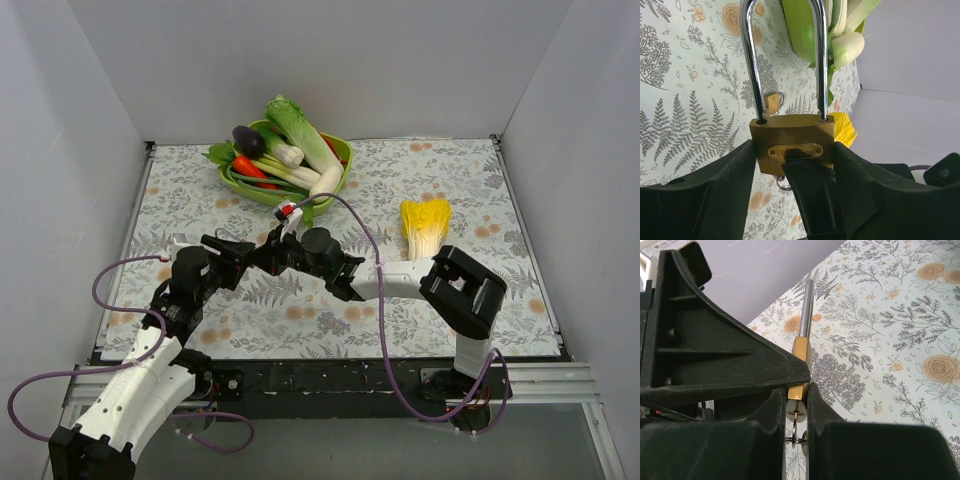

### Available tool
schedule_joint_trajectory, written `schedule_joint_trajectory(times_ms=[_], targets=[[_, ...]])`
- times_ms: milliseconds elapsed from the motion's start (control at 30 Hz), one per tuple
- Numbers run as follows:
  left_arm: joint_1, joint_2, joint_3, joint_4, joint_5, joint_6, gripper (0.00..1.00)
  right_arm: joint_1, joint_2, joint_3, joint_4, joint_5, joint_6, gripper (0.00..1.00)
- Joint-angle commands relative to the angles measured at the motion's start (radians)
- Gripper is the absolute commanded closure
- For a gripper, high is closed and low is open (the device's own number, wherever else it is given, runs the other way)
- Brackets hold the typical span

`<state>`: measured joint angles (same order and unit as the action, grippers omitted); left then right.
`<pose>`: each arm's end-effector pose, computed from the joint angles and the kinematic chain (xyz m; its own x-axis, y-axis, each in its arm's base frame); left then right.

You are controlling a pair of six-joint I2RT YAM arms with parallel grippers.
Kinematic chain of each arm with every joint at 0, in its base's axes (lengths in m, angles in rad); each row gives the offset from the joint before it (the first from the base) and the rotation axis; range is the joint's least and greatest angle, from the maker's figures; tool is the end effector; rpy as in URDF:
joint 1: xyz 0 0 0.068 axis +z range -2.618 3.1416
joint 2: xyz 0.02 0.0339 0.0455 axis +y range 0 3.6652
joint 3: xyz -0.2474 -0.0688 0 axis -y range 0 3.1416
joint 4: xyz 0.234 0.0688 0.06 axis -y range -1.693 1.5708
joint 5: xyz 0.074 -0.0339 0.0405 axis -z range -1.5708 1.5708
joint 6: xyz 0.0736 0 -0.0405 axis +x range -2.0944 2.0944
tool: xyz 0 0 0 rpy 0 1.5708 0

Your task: Unlock with the key

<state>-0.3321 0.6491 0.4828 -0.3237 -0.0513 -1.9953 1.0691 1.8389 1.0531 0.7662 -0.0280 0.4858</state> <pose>0.1844 -0.0596 0.2141 -0.0745 -0.9370 0.3414 -0.5219 -0.2551 -0.8140 0.2102 0.3876 0.2260 -0.4238 0.1978 -0.8839 -0.7825 0.4114 0.4673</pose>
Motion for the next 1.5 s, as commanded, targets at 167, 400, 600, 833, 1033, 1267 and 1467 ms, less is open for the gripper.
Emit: schedule_joint_trajectory(times_ms=[167,400,600,833,1033,1267,1467], targets=[[-0.007,-0.051,0.008,0.143,0.050,-0.005,0.91,-0.003,-0.012,0.007,0.074,0.022,0.068,0.99],[-0.005,-0.065,0.062,0.060,0.033,0.133,0.02,-0.046,-0.078,-0.068,0.096,0.014,0.105,0.99],[-0.005,-0.083,0.129,0.012,0.050,0.366,0.02,-0.124,-0.193,-0.182,0.097,0.000,0.105,0.99],[-0.007,-0.020,0.114,0.032,0.214,0.535,0.07,-0.164,-0.381,-0.260,0.035,0.008,0.048,0.99],[-0.007,0.009,0.074,0.138,0.265,0.503,0.19,-0.155,-0.515,-0.288,-0.028,0.016,0.030,0.99],[-0.007,0.130,0.077,0.210,0.284,0.408,0.38,-0.109,-0.563,-0.288,-0.022,0.022,-0.004,0.99],[-0.005,0.146,0.062,0.245,0.275,0.368,0.40,-0.078,-0.578,-0.303,0.005,0.056,0.003,0.99]])
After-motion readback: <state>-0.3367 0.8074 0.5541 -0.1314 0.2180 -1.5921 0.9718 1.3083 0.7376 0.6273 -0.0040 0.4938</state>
